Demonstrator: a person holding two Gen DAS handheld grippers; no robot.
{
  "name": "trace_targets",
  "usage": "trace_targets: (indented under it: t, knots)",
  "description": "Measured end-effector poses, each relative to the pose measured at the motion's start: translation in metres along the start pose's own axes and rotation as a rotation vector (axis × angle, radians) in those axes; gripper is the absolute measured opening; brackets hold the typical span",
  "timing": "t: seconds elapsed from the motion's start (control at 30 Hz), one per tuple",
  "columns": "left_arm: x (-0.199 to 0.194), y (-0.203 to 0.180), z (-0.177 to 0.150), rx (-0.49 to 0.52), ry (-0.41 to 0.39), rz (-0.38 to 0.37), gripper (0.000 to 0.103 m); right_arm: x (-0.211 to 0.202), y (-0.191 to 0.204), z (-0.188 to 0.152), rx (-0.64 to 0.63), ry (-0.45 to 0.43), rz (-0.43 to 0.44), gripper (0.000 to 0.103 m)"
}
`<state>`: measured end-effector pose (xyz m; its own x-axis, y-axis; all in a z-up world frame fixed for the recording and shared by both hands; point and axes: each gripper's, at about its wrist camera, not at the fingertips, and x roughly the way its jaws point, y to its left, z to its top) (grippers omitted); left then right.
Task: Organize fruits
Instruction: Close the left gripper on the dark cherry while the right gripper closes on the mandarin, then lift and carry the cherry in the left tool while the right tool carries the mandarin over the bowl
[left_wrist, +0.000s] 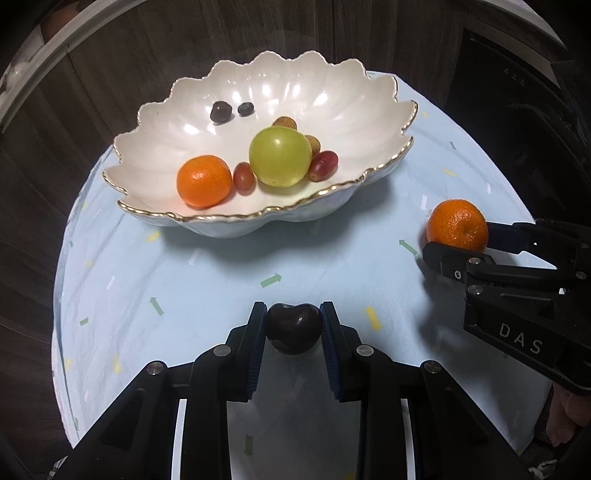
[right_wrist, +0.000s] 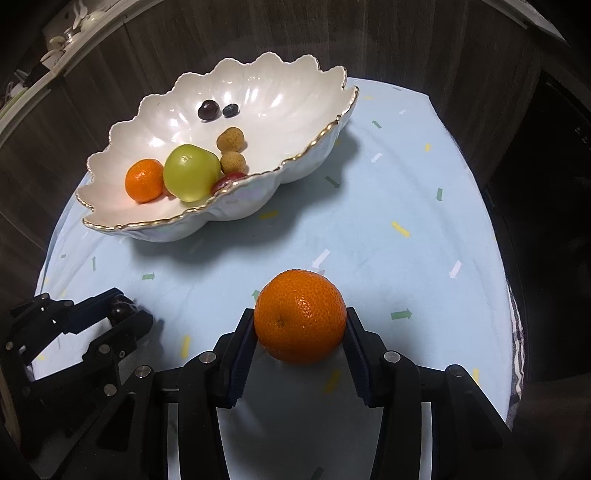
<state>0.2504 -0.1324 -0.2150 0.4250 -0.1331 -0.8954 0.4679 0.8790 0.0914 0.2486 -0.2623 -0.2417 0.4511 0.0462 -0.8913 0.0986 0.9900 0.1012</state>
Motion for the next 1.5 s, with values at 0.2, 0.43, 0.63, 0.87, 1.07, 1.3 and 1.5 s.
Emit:
trace_targets:
  t: [0.2, 0.43, 0.63, 0.87, 1.07, 1.3, 1.5]
  knots:
    - [-0.014, 0.003, 0.0, -0.006, -0.014, 0.015, 0.029, -0.012, 0.002, 0.0, -0.001, -0.021, 0.004, 0.046]
    - [-0.031, 0.005, 0.005, -0.009, -0.039, 0.03, 0.029, -0.029, 0.006, 0.0, -0.003, -0.047, 0.005, 0.046]
    - [-0.046, 0.006, 0.006, -0.008, -0.059, 0.03, 0.029, -0.044, 0.01, 0.0, 0.006, -0.066, 0.007, 0.046]
    - [-0.057, 0.009, 0.011, -0.01, -0.081, 0.031, 0.029, -0.06, 0.013, 0.001, -0.001, -0.093, 0.008, 0.046]
    - [-0.068, 0.017, 0.02, -0.019, -0.106, 0.038, 0.029, -0.074, 0.015, 0.011, -0.006, -0.124, 0.004, 0.046]
    - [-0.077, 0.024, 0.035, -0.026, -0.133, 0.038, 0.029, -0.087, 0.019, 0.028, -0.016, -0.16, 0.004, 0.046]
    - [-0.081, 0.03, 0.05, -0.026, -0.155, 0.044, 0.029, -0.092, 0.02, 0.041, -0.02, -0.18, 0.001, 0.046]
